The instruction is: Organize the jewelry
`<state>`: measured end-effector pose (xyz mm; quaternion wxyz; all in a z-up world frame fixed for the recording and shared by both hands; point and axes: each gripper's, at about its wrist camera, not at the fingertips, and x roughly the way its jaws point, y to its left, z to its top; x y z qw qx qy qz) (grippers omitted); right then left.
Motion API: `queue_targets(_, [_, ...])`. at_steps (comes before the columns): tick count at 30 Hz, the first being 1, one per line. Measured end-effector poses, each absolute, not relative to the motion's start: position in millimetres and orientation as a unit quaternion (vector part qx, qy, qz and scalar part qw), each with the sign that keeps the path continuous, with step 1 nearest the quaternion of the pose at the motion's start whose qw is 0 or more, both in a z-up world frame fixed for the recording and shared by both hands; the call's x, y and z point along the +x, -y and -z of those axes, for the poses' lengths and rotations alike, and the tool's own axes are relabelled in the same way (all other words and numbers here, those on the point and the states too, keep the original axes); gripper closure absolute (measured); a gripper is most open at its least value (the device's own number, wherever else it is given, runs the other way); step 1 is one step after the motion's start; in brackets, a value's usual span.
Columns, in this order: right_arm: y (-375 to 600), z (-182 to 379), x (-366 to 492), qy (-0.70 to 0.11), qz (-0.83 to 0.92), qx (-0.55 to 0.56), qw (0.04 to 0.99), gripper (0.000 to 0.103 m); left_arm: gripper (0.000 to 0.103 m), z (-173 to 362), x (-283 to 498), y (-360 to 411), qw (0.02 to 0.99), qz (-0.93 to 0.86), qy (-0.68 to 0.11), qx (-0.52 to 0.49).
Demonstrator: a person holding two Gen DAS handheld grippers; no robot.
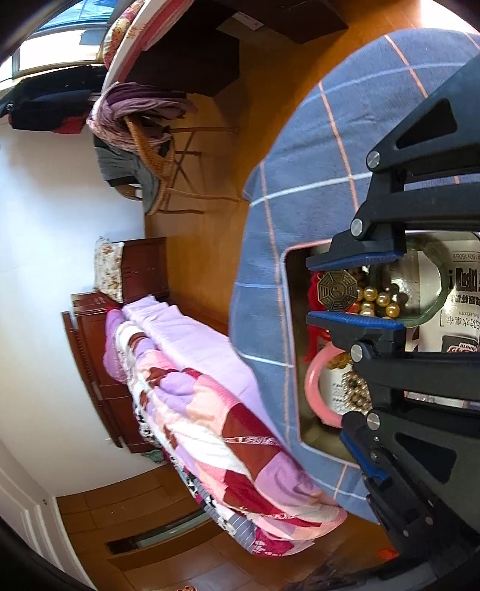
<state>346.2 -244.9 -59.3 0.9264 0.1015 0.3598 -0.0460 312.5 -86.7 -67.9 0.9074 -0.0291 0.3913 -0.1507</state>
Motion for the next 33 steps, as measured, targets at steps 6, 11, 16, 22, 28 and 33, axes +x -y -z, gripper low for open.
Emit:
queue_targets(6, [247.2,78.1,354.4,-0.39,0.045,0.11,0.913,0.08,0.093,80.2,318.2,92.0,0.903,0.14,-0.406,-0.012])
queue_targets(11, [247.3,87.0,351.3,-0.402,0.025,0.122,0.907,0.079,0.091,77.7,313.4,96.3,0.905,0.128,-0.406,0.007])
queue_targets(16, [253.8,75.3,335.0,-0.4,0.011,0.161,0.902,0.055,0.033,70.4,303.9,88.4,0.909,0.094,-0.407,-0.009])
queue_targets(22, [248.8,47.2,294.7,-0.363,0.025,0.152,0.919,0.036,0.019,53.5,274.2,86.7,0.922,0.089,-0.375,0.016])
queue_targets(28, [251.4,43.7,263.3,-0.366,0.041,0.175,0.913,0.036,0.011,40.3,239.4,81.7,0.928,0.087,-0.361,0.027])
queue_targets(33, [249.8,45.0,236.4,-0.371,0.051,0.186,0.908,0.036,0.007,38.2,225.4,77.1,0.929,0.079,-0.361,0.034])
